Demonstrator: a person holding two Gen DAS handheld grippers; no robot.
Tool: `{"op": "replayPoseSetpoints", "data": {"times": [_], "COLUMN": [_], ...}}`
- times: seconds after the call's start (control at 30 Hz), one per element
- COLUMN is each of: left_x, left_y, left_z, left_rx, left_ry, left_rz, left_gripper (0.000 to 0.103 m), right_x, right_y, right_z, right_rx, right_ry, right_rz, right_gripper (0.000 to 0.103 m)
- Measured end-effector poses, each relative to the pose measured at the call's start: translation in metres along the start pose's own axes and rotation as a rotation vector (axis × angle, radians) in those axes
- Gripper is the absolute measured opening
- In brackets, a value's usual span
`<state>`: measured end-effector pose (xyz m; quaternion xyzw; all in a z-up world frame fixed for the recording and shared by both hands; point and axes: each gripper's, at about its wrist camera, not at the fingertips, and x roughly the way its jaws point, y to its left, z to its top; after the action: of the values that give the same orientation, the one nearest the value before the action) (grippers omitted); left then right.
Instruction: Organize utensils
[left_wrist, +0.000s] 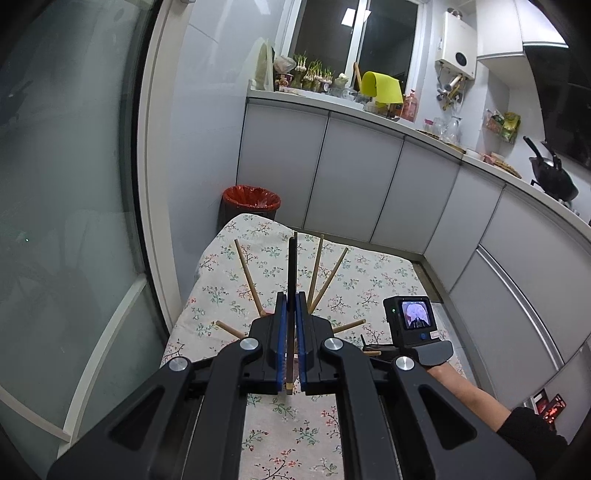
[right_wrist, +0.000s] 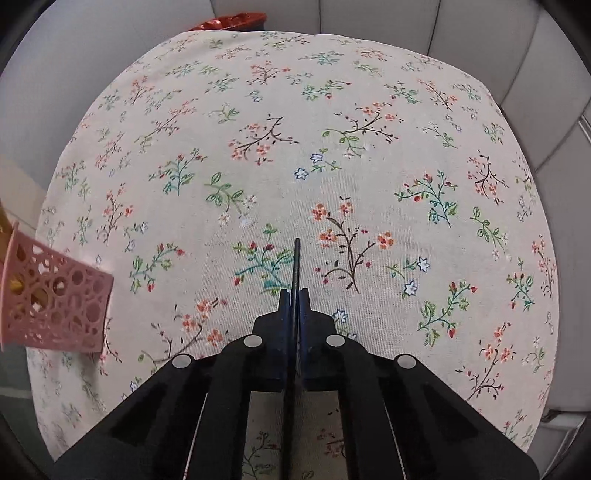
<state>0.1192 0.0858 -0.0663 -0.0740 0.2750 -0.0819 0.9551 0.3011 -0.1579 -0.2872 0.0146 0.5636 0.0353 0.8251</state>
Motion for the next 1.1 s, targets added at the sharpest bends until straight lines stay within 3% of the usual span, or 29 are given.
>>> {"op": "replayPoseSetpoints", "data": {"times": [0.17, 0.3, 0.57, 0.87, 1.1], "left_x": [-0.009, -0.019, 0.001, 0.043, 0.073], "left_y": [0.002, -0.003, -0.012, -0.016, -0.016], "left_z": [0.003, 0.003, 0.001, 0.004, 0.004], "left_rx": [-0.019, -0.015, 0.010, 0.005, 0.016], "left_ry": [-0.052, -0.145, -0.207, -0.213, -0.201], "left_rz": [0.002, 0.029, 0.046, 0.085, 0.136], "left_gripper": [0.005, 0.005, 0.005, 0.005, 0.005], "right_x": [-0.044, -0.098, -0.168, -0.196, -0.200], "right_y": [-0.001, -0.009, -0.012, -0.012, -0.016], "right_z": [-0.012, -0.026, -0.044, -0.049, -0.052], "right_rx": [-0.016, 0.001, 0.023, 0.004, 0.014], "right_ry": [-0.111, -0.237, -0.417, -0.495, -0.505], "right_rz": [0.027, 0.061, 0.116, 0.172, 0.183], "right_gripper": [0.003, 0.003, 0.003, 0.003, 0.003]}}
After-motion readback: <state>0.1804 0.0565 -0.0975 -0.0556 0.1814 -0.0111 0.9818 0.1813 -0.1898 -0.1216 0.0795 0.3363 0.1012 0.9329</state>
